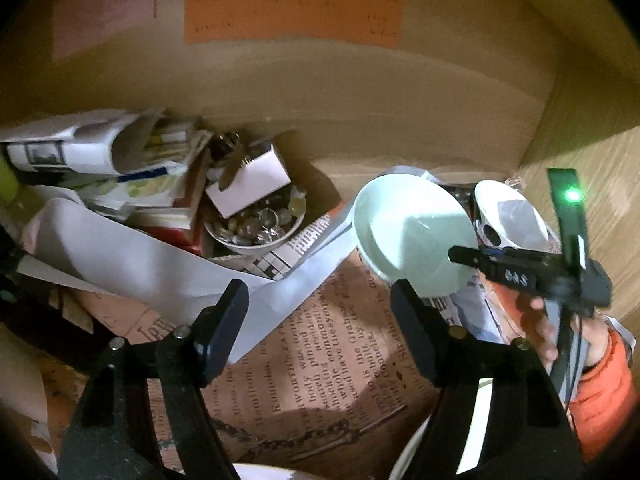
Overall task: Organize plates and bowls
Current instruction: 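Move the left tool to the mint-green bowl and grasp its rim, then lift the mint-green bowl with the left tool and carry it over the lavender bowl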
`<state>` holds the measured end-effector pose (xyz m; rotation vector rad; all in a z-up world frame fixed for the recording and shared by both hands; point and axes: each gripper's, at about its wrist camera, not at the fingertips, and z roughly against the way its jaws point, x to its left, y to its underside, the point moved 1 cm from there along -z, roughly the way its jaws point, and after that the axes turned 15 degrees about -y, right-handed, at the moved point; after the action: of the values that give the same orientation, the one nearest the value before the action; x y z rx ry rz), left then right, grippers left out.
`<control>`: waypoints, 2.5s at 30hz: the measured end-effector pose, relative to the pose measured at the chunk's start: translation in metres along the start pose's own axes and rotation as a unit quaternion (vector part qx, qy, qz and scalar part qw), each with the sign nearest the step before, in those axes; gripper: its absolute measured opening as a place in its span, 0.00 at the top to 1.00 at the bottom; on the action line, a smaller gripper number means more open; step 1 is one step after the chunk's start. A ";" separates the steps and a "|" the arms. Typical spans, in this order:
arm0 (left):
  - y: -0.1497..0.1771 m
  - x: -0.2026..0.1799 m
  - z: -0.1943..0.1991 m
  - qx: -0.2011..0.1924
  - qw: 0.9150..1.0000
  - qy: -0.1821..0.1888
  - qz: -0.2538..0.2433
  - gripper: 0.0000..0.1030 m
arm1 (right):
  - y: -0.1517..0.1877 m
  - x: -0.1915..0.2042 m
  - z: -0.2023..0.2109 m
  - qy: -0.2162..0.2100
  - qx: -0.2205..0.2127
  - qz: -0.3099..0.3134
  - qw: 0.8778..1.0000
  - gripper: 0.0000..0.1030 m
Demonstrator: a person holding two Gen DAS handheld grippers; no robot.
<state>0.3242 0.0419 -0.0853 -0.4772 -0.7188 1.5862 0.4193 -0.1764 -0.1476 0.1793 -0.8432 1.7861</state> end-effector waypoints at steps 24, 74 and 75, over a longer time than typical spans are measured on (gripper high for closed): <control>0.014 -0.030 -0.076 0.145 0.989 0.023 -0.026 0.90 | 0.031 0.031 0.009 -0.063 0.033 0.059 0.996 0.80; 0.127 0.085 0.142 -0.027 0.998 -0.020 0.056 0.89 | 0.121 0.213 0.084 -0.105 -0.053 0.189 0.975 0.81; 0.131 0.089 0.142 -0.024 0.998 -0.020 0.059 0.89 | 0.122 0.214 0.084 -0.106 -0.051 0.189 0.975 0.81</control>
<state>0.1210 0.0997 -0.0647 -0.5320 -0.7720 1.6952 0.2054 -0.0811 -0.0339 0.1511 -1.1822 2.0965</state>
